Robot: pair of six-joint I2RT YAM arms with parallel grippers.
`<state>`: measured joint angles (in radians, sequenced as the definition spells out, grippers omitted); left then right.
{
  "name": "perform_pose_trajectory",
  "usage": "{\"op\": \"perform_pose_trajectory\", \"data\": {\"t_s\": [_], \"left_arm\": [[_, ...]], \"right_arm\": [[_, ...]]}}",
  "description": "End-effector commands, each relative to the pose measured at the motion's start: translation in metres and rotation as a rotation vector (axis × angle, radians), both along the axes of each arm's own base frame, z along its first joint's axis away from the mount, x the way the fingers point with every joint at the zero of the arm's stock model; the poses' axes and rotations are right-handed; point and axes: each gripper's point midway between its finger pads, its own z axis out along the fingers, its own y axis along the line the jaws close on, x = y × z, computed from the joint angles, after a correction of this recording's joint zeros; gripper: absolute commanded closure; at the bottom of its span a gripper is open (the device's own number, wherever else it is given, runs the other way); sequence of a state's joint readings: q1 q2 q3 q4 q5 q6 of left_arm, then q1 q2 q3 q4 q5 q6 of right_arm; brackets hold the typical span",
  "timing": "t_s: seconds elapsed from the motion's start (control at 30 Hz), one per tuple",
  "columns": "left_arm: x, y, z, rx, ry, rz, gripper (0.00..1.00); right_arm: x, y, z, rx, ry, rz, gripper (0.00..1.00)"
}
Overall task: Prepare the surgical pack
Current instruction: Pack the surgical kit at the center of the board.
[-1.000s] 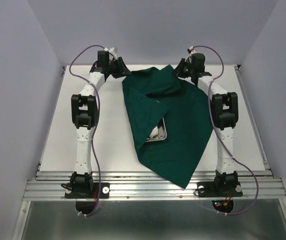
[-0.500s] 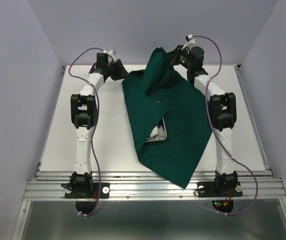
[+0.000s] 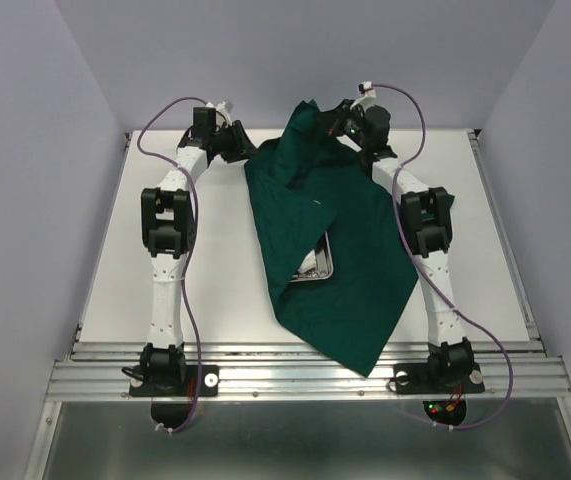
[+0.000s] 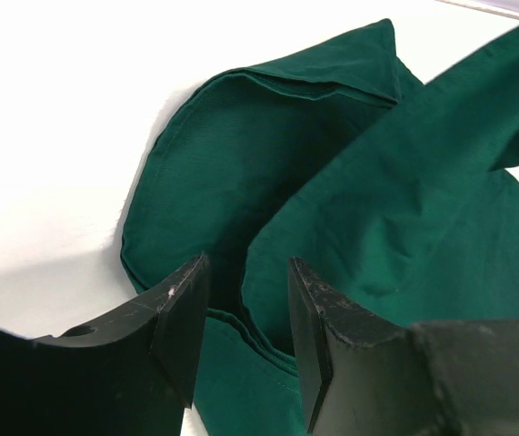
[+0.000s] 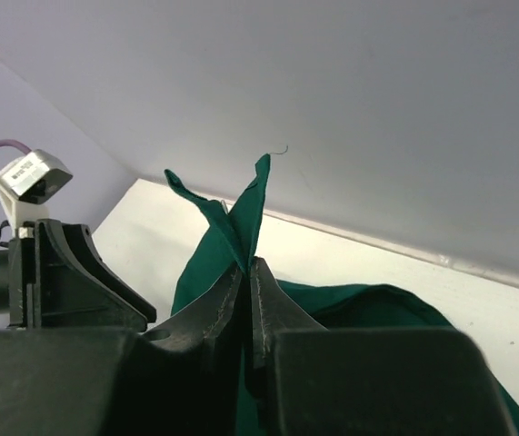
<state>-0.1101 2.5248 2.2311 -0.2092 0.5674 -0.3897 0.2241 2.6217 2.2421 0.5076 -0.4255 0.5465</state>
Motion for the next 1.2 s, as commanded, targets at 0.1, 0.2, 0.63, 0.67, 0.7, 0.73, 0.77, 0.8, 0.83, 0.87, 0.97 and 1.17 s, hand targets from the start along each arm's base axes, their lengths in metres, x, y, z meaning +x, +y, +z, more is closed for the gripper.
{"op": "perform_pose_trajectory", "data": {"t_s": [0.1, 0.2, 0.63, 0.67, 0.7, 0.73, 0.77, 0.8, 0.83, 0.87, 0.97, 1.17], "left_arm": [[0.0, 0.0, 0.051, -0.009, -0.098, -0.017, 0.49], [0.001, -0.002, 0.051, -0.015, -0.1, -0.019, 0.49], [0.003, -0.005, 0.051, -0.033, -0.1, -0.032, 0.44], [0.002, -0.005, 0.052, -0.029, -0.102, -0.031, 0.43], [0.001, -0.004, 0.05, -0.025, -0.094, -0.03, 0.43], [0.0, -0.004, 0.05, -0.018, -0.095, -0.031, 0.43], [-0.001, -0.003, 0.051, -0.014, -0.098, -0.03, 0.43], [-0.003, -0.001, 0.051, -0.009, -0.095, -0.026, 0.43], [-0.003, -0.001, 0.05, 0.002, -0.097, -0.022, 0.43], [-0.006, 0.0, 0.051, 0.007, -0.096, -0.022, 0.43], [-0.006, 0.001, 0.052, 0.029, -0.106, -0.02, 0.44], [0.003, -0.002, 0.042, 0.038, -0.105, -0.016, 0.53]], "right_arm": [[-0.003, -0.006, 0.043, 0.01, -0.113, -0.047, 0.88], [-0.003, -0.006, 0.04, -0.001, -0.102, -0.05, 0.89], [0.014, -0.04, 0.007, -0.186, 0.075, -0.245, 0.15], [0.013, -0.044, -0.014, -0.212, 0.111, -0.258, 0.15], [0.006, -0.048, 0.007, -0.214, 0.093, -0.271, 0.15], [0.0, -0.058, -0.012, -0.241, 0.143, -0.282, 0.15], [-0.005, -0.061, -0.013, -0.246, 0.157, -0.293, 0.15], [-0.013, -0.063, 0.004, -0.242, 0.148, -0.299, 0.16], [-0.022, -0.072, -0.017, -0.261, 0.206, -0.307, 0.17], [-0.031, -0.075, -0.002, -0.256, 0.199, -0.311, 0.18], [-0.053, -0.076, -0.015, -0.268, 0.25, -0.289, 0.21], [-0.102, -0.086, -0.064, -0.323, 0.432, -0.272, 0.39]]}}
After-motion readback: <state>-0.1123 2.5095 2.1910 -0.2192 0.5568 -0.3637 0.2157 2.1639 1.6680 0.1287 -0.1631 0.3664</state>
